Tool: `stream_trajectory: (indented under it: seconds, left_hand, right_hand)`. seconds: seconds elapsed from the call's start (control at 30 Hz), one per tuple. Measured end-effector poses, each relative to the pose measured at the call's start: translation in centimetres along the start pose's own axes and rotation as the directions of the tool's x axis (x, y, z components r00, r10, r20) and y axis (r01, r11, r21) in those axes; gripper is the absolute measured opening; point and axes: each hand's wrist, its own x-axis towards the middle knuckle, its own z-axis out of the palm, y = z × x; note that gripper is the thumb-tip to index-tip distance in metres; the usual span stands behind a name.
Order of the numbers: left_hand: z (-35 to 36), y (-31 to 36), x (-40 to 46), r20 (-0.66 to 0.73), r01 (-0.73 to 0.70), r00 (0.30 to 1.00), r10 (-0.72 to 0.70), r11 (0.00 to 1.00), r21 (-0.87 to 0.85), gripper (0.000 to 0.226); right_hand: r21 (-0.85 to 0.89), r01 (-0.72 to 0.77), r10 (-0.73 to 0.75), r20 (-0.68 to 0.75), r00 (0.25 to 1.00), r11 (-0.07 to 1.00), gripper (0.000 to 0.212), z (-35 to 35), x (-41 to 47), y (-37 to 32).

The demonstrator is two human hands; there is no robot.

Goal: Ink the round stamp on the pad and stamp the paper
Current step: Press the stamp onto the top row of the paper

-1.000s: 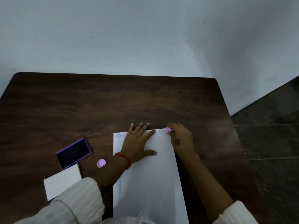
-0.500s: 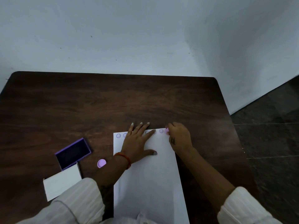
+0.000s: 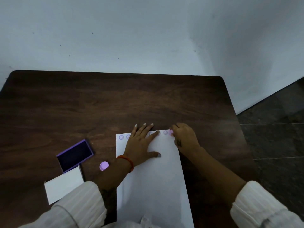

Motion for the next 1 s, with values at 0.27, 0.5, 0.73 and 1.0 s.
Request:
stream_trajectory:
  seconds: [0.27,0.5,0.73,1.0]
  left_hand:
    - [0.2,-0.1,0.1,0.001,0.002,1.0,-0.002,1.0,-0.011,0.086]
    - [0.1,-0.1,0.1,0.02,0.005,1.0,-0.005,1.0,0.009,0.085]
    - [-0.5,0.3,0.1,0.06,0.014,0.998,-0.016,0.999,0.036,0.087]
    - [-1.8,1.3,-2.0,-0.073,0.067,0.995,-0.075,0.991,-0.112,0.082]
  right_hand:
    - [-0.019,-0.012,0.011,-0.047,0.999,1.0,0.024,0.6,0.0,0.0]
    - [-0.015,-0.04,0.039,-0.064,0.997,0.999,0.02,0.9,0.2,0.0]
    - [0.611,-0.118,0.331,-0.249,0.91,0.783,0.009,-0.8,-1.9,0.9]
    - [0.926,-0.149,0.529,0.324,0.784,-0.347,0.015,1.7,-6.3,0.1]
